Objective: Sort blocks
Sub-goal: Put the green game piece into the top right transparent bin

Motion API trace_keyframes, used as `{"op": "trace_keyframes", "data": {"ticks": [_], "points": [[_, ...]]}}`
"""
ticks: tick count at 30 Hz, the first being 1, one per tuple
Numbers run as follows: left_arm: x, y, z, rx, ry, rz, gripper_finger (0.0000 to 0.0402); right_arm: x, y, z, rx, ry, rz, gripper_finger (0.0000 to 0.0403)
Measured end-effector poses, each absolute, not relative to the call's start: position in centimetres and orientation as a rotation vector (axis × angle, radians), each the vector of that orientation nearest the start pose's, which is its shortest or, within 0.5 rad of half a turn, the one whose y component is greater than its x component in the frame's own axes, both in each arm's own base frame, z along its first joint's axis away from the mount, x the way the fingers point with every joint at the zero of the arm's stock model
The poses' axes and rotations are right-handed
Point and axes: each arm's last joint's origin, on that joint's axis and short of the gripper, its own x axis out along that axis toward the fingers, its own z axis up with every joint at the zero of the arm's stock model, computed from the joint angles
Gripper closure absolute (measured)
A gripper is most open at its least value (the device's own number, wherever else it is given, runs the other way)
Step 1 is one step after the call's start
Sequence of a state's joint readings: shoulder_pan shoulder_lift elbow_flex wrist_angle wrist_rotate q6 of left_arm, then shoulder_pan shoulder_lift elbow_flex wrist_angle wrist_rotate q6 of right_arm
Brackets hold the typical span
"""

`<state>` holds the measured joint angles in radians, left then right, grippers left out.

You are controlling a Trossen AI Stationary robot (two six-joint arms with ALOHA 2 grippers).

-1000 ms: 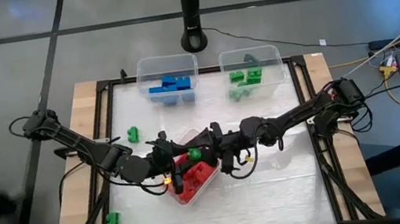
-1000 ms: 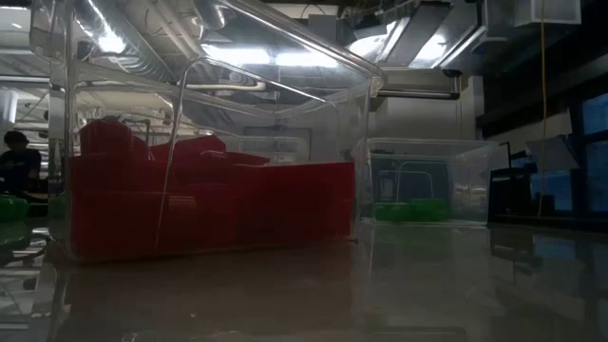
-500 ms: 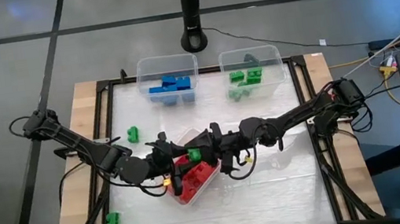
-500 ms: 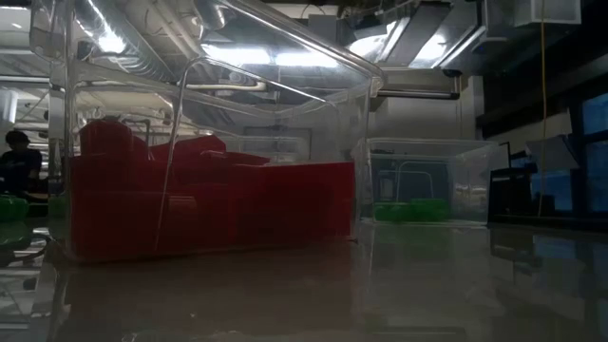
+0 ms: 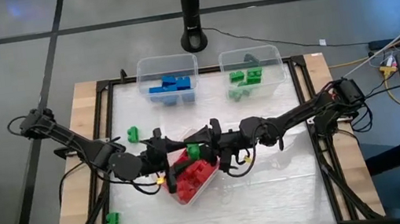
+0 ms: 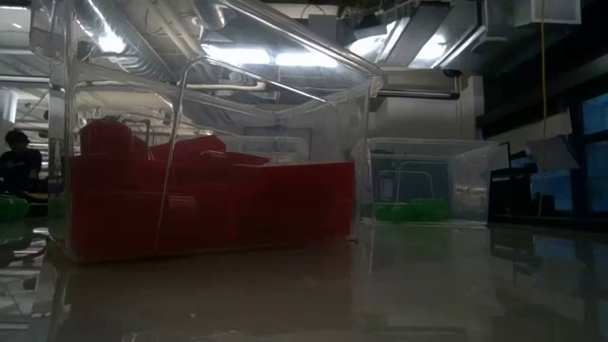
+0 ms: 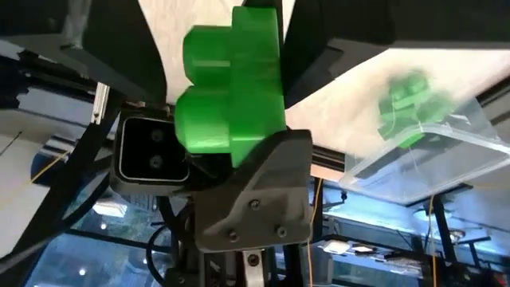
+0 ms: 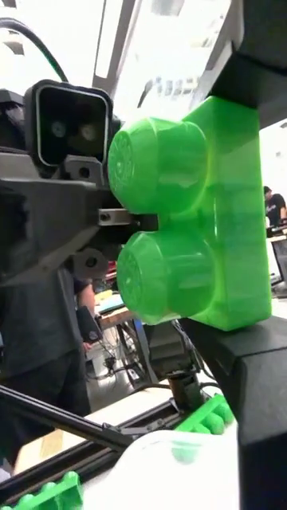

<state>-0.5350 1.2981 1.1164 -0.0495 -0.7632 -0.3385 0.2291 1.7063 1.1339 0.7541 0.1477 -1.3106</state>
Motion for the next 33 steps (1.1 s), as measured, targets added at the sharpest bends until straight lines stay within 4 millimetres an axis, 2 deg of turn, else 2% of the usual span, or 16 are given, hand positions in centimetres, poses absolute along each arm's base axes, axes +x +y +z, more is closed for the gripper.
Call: {"op": "trace_keyframes", "data": {"ticks": [5, 11, 16, 20, 25, 29, 33], "points": [[24.6, -12.8, 36.3, -0.190, 0.116, 0.235, 0.0153, 37.6, 8.2, 30.6, -1.268, -0.177, -0.091, 0.0107], [22.4, -12.3, 37.0, -0.151, 0.155, 0.238, 0.0154, 36.4, 7.6, 31.8, -1.279, -0.065, -0.130, 0.0109], [20.8, -11.8, 35.8, -0.143, 0.258, 0.337, 0.0155, 34.2, 6.8, 33.5, -1.293, 0.096, -0.186, 0.0109], [20.0, -11.7, 34.5, -0.170, 0.350, 0.384, 0.0157, 31.7, 5.8, 35.0, -1.290, 0.238, -0.228, 0.0110], [19.1, -11.7, 33.2, -0.191, 0.427, 0.446, 0.0158, 27.9, 3.0, 36.3, -1.203, 0.437, -0.281, 0.0109], [18.7, -11.9, 32.7, -0.195, 0.452, 0.472, 0.0158, 25.1, -0.4, 36.8, -1.068, 0.567, -0.355, 0.0109], [18.7, -12.0, 32.4, -0.191, 0.461, 0.478, 0.0157, 23.3, -4.1, 36.2, -0.950, 0.717, -0.417, 0.0108]]}}
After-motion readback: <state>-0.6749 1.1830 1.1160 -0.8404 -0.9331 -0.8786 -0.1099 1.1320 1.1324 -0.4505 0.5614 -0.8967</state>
